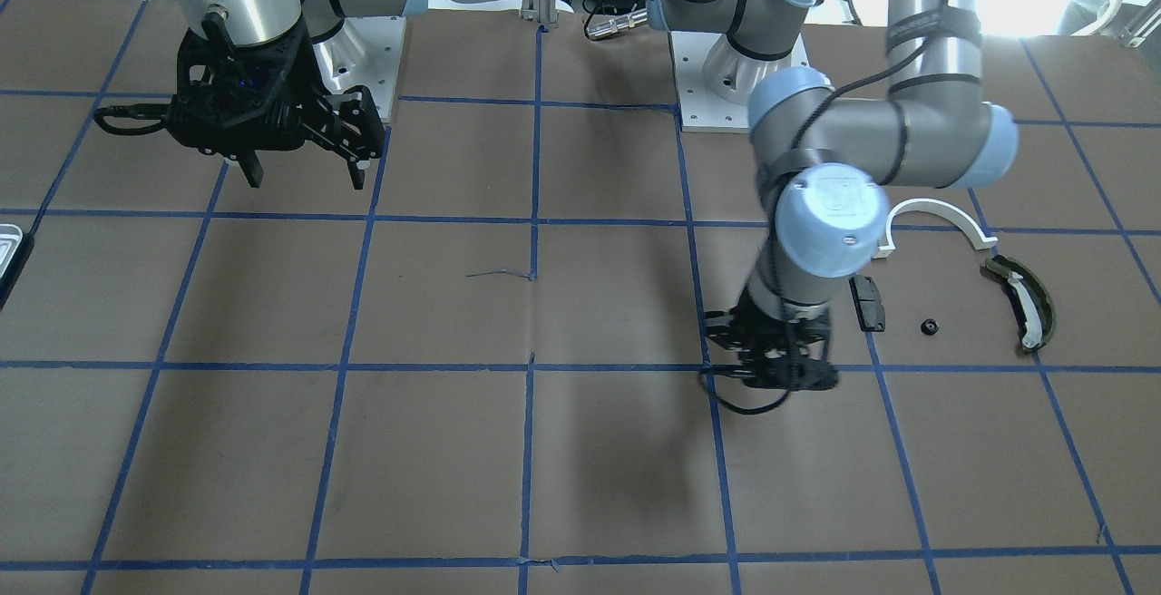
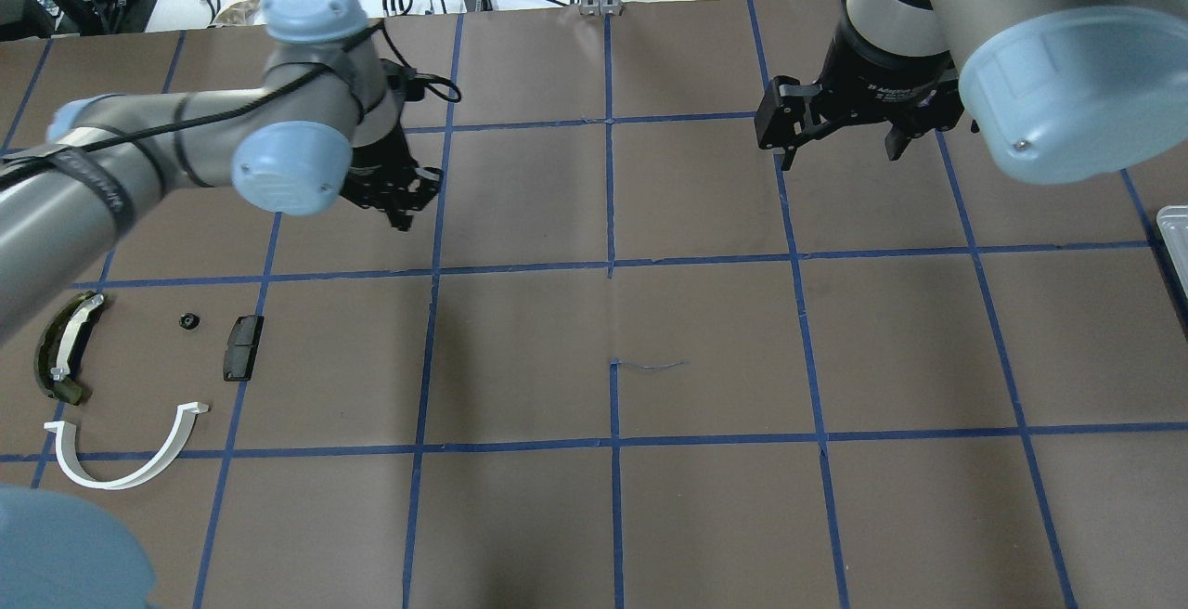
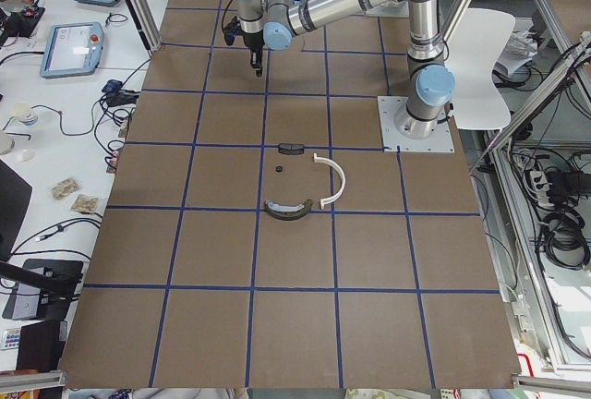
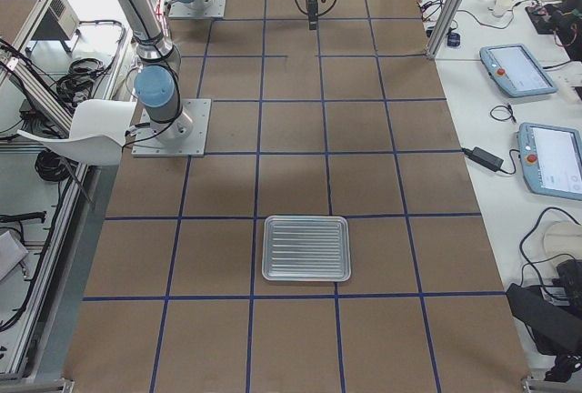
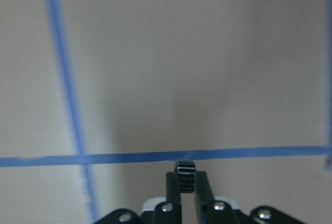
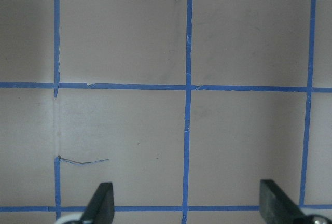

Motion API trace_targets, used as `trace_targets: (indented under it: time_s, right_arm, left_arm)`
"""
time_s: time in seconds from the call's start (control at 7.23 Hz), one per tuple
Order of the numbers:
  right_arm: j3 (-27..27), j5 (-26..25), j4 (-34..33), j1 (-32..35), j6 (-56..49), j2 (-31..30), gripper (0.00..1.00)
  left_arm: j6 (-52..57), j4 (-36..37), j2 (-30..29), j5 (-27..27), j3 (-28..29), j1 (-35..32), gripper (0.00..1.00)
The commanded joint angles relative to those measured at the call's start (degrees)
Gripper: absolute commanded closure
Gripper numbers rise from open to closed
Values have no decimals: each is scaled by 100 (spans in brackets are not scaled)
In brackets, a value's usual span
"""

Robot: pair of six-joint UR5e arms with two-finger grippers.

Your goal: Place bearing gear from tray to pile

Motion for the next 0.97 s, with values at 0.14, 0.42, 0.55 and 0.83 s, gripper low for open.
trace_targets:
  time_s: [0.14,0.42,0.55,0.83]
  right_arm:
    - [10,18,-23,13,15,-16,0]
    - [27,411,30,22,-29,-42,0]
    - [62,484,12,30,23,-51,0]
    - [-25,380,12,30,-38,-68,0]
  left_arm:
    - [2645,-121,191,80,-239,2407,100]
    - [3748,161,59,36,-381,3483,100]
    - [3778,179,-46,19,-425,3600,100]
    - [3805,510,-300,-174,-644,3619,100]
